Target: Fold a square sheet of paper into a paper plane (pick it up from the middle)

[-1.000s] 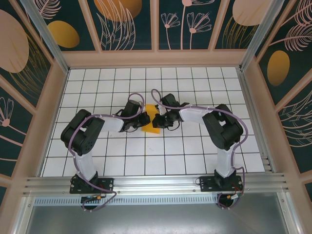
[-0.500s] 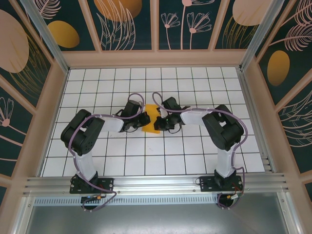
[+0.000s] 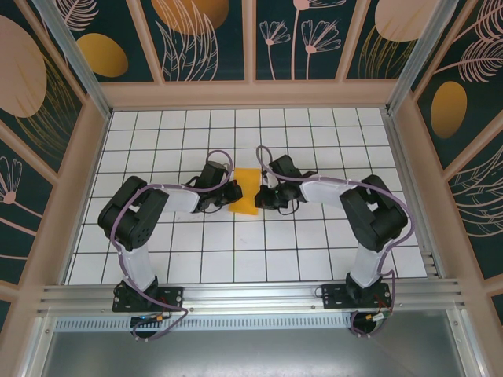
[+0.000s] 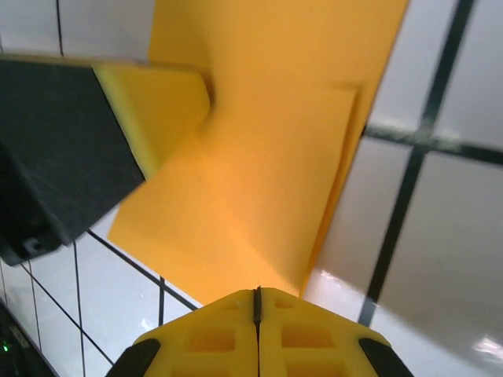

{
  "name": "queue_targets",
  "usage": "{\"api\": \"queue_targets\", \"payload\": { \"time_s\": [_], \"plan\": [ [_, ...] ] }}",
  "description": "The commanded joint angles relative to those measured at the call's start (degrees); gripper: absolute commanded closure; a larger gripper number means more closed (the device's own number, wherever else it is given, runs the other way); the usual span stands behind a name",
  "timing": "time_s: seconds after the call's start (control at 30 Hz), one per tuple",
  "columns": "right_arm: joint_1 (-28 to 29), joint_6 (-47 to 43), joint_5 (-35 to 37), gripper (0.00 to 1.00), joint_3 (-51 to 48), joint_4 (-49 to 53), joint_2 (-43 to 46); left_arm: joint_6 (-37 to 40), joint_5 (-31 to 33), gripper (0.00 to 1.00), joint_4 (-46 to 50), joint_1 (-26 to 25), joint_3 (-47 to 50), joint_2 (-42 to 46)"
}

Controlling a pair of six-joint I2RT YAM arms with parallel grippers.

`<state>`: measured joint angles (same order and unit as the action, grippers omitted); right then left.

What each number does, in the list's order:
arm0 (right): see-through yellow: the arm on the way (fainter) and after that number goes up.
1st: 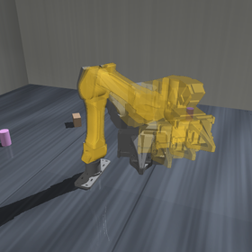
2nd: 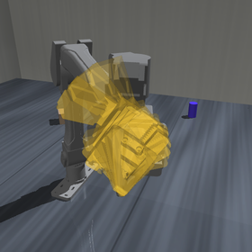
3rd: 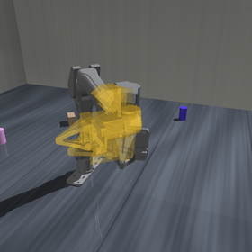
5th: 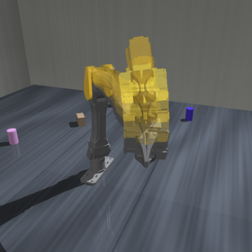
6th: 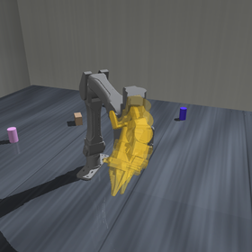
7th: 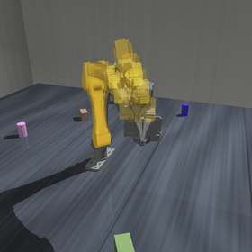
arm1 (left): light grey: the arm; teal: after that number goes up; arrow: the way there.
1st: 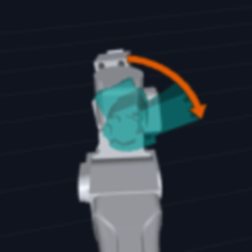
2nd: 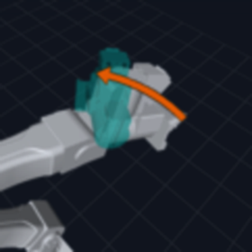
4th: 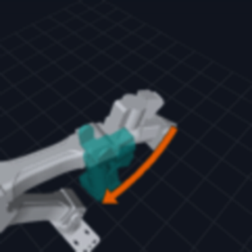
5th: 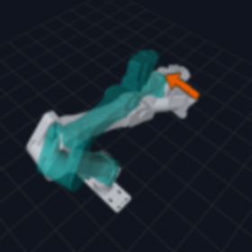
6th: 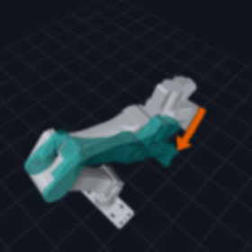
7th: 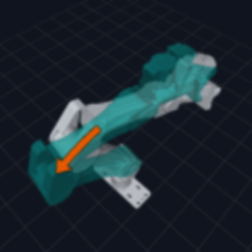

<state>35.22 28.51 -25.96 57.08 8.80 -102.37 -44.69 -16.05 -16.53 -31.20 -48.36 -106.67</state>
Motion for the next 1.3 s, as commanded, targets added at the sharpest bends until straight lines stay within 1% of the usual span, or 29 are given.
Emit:
{"api": "queue_targets", "payload": {
  "time_s": [0.0, 0.07, 0.17, 0.3, 0.43, 0.63, 0.8, 0.9, 1.03, 1.13, 1.27],
  "plan": [
    [-2.0, 3.8, 4.2, 0.92, -0.3, -3.1, 3.1, -0.1, 0.4, 0.99, 1.9, -0.1, 1.3, -1.2],
    [-3.0, 5.3, 4.4, 0.92, -1.1, -5.0, 3.8, -0.2, 0.3, 0.99, 1.8, -0.1, 1.3, -1.2],
    [-2.9, 5.3, 3.3, 0.93, -0.6, -5.9, 3.5, -0.2, 0.2, 0.99, 1.9, -0.1, 1.2, -1.1],
    [-1.5, 4.1, 0.2, 0.93, 0.8, -5.6, 0.7, -0.1, 0.0, 0.99, 1.7, 0.0, 1.1, -1.0],
    [-0.4, 3.8, -0.1, 0.93, 2.0, -4.9, -2.0, 0.4, -0.8, 0.98, 1.2, -0.1, 0.8, -0.9],
    [0.6, 1.5, -3.4, 0.93, 4.0, -3.1, -5.8, 0.8, -1.9, 0.97, 0.5, 0.0, 0.3, 0.3],
    [1.1, -0.3, -4.8, 0.93, 3.8, -1.9, -7.4, 1.3, -3.0, 0.96, -0.5, -0.1, -0.2, 1.8],
    [1.1, -1.0, -3.8, 0.93, 3.5, -0.5, -8.0, 1.3, -4.7, 0.95, -2.1, -0.3, 0.2, 3.6],
    [1.2, -1.2, -1.3, 0.94, 3.5, 1.1, -8.7, 0.1, -5.4, 0.93, -3.3, -2.3, 1.9, 6.0],
    [1.2, -1.2, -0.4, 0.94, 3.4, 1.6, -9.0, -0.9, -4.2, 0.94, -2.7, -4.3, 3.1, 6.2],
    [1.2, -1.0, -0.1, 0.95, 3.1, 1.6, -9.3, -2.2, -1.8, 0.96, -1.5, -5.1, 3.4, 4.7]
  ]
}}
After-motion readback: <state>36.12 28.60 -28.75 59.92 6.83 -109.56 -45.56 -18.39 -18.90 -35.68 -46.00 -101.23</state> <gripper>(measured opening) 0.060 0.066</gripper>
